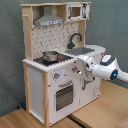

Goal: Play with the kitchen

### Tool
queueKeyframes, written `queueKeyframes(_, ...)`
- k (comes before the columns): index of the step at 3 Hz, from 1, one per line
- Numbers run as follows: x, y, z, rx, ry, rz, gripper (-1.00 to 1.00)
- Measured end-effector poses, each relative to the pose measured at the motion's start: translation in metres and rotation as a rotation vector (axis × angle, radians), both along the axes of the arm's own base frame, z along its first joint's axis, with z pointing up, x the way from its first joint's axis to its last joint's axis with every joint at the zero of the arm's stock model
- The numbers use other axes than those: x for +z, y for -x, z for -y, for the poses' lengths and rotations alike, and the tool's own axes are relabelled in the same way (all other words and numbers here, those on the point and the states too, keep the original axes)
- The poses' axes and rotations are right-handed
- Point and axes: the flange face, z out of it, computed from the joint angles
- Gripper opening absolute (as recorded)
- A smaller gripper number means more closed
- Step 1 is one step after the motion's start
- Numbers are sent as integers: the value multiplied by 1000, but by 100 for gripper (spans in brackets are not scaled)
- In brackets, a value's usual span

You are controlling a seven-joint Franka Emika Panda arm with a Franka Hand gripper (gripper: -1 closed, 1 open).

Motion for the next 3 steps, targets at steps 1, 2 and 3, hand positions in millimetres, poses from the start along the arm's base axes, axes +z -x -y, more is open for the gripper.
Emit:
queueKeyframes(1, 10, 20, -5, 14, 34, 33, 100)
queueKeyframes(2, 12, 38, -12, 6, 36, 70, 100)
queueKeyframes(3, 15, 43, -5, -47, 67, 108, 100)
